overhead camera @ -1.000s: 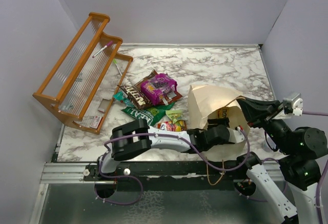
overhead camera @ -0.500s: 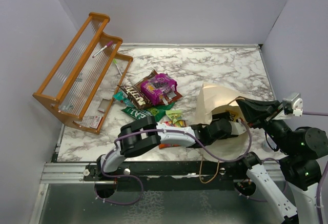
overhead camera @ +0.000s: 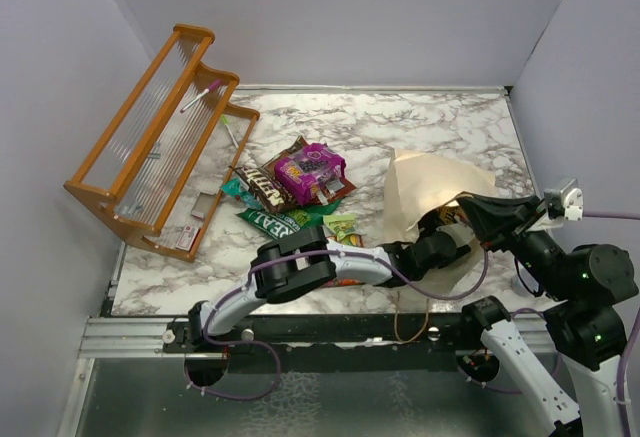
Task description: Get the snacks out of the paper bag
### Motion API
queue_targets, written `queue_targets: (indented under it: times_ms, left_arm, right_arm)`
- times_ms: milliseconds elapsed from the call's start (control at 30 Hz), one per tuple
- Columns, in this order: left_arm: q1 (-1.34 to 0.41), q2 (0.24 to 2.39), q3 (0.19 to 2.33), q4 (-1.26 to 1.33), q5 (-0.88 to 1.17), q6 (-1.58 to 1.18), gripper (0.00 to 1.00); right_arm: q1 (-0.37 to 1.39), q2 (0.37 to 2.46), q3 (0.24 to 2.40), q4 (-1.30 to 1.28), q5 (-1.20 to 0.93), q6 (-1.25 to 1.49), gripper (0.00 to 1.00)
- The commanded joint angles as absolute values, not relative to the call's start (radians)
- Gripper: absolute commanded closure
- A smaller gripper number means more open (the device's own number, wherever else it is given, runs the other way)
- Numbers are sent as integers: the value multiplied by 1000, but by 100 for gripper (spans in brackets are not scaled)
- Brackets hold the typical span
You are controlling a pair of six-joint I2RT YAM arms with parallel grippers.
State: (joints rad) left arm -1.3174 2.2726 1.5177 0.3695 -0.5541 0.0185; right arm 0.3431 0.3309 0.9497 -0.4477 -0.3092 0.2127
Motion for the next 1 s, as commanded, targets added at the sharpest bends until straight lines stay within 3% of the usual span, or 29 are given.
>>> queue_targets:
  times_ms: [0,100,333,633,967]
  left_arm:
    - [-1272,2321,1550,390,-519,-85,26]
    - [-1263,2333,1543,384,-462,-83,33]
    - [-1253,2331,1542,339,-421,-76,68]
    - [-1253,2236,1526,257,-338,-100,100]
    - [-1255,2050,1393,267,-256,-101,100]
  right_arm:
    - [344,324,972,-431,-345,242,98]
    - [344,323,979,-438,-349,245,98]
    - [344,329,983,-435,-331,241,98]
    - [344,343,959,-413,-278,201,98]
    - [344,328,920,-382,-205,156,97]
